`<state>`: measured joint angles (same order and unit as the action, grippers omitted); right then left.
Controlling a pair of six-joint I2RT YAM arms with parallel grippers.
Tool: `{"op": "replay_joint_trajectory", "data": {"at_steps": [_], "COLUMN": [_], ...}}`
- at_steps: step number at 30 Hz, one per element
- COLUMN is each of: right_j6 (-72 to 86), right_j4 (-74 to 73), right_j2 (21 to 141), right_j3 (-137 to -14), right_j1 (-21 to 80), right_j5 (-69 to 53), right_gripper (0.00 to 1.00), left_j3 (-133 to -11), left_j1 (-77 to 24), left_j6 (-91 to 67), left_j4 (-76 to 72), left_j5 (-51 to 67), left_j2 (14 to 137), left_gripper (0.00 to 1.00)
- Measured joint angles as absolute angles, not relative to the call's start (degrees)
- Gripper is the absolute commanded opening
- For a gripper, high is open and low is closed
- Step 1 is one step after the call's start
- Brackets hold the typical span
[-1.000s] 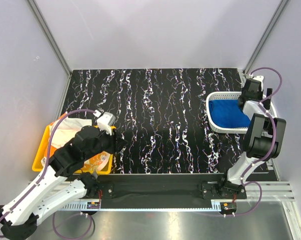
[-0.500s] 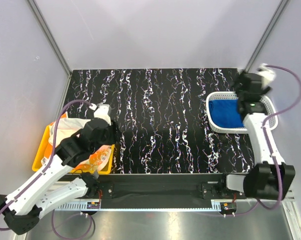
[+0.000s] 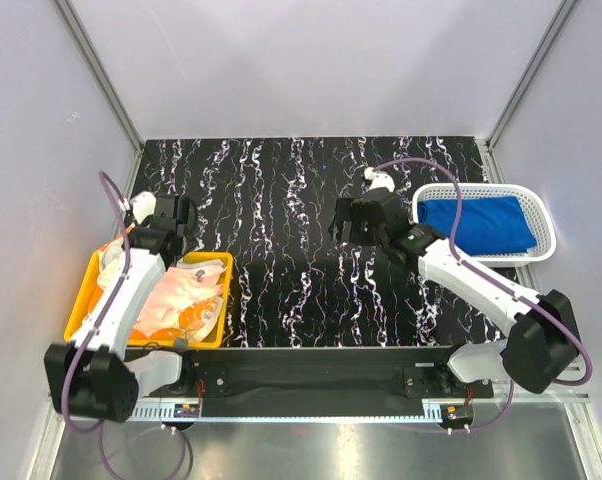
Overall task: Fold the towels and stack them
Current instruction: Grab crumpled towel
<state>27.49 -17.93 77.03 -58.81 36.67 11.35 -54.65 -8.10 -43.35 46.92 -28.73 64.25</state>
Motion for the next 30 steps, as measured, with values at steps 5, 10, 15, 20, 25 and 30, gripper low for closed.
{"op": "replay_joint_trajectory", "data": {"at_steps": [5,10,15,20,25,30], "right_j6": [27.3,26.9,26.8,26.8,26.8,26.7], "right_j4": [-16.8,-16.3,-15.0,-14.6,-14.4,-14.3], "right_j2": [76.4,75.4,74.3,73.9,73.7,73.6], "right_j3": [-56.5,-54.5,-53.0,-52.2,-51.7,-51.7], "right_j1": [37.1,37.1,37.1,37.1,37.1,37.1], "right_j5": [9.3,8.3,6.9,6.3,5.9,5.0], "right_gripper": [1.0,1.0,1.0,1.0,1.0,1.0], "left_j3": [-53.4,-52.7,-52.7,-52.7,-52.7,-52.8], "left_j1": [-4.6,-1.4,-0.9,-0.4,1.1,2.5], "left_j6": [-46.9,-49.7,-51.7,-53.2,-53.9,-53.2], "left_j4": [44.0,43.0,41.9,41.3,40.6,40.5], "left_j5": [-28.7,-28.5,-28.0,-27.4,-27.0,-26.2], "left_j2": [73.5,76.8,78.7,80.8,81.0,81.0], "left_gripper": [0.55,0.52,0.51,0.39,0.2,0.0]}}
